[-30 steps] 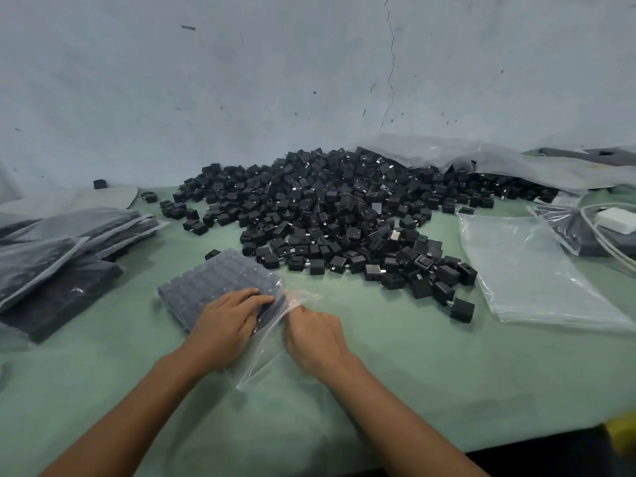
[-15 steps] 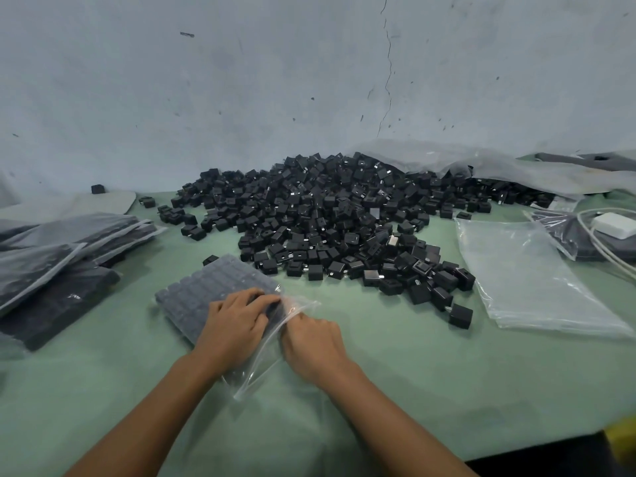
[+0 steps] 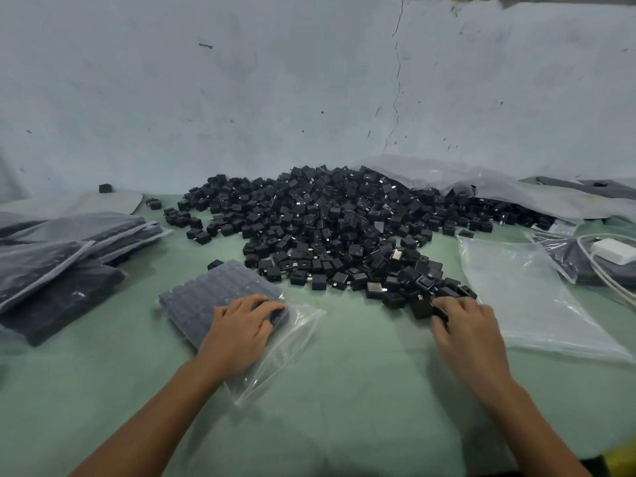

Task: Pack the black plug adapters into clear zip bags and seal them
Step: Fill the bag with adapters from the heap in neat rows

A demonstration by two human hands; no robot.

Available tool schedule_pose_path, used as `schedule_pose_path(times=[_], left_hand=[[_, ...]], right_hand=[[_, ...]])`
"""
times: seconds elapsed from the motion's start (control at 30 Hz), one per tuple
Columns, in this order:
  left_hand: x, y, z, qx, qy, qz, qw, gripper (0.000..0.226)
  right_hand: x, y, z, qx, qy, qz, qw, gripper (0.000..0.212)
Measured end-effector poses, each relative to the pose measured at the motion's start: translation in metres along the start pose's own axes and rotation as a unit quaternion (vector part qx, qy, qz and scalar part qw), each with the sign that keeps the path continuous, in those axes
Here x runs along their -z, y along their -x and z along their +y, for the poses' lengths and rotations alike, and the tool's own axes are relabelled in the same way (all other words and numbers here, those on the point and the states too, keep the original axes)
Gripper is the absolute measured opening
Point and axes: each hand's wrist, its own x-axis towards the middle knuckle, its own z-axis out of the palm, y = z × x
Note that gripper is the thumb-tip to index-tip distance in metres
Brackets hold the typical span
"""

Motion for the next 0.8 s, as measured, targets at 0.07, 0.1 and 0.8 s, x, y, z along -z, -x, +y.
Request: schedule_pose_path(times=[0.07, 0.1, 0.8], left_hand=[[0.0, 0.001, 0.0, 0.002, 0.005, 0.004, 1.0, 0.041], [0.0, 0.001, 0.0, 0.002, 0.007, 0.004, 1.0, 0.041], [0.004, 0.001, 0.004, 0.003, 0.014, 0.003, 1.0, 0.04]], right_hand=[[0.002, 0.003, 0.014, -0.044, 0.034, -0.039, 0.998, 0.025], [0.001, 0.007, 0.018, -0.054, 0.047, -0.051, 0.996, 0.025], [-0.004, 0.025, -0.064, -0.088, -0.411, -0.152, 0.895, 0.023]])
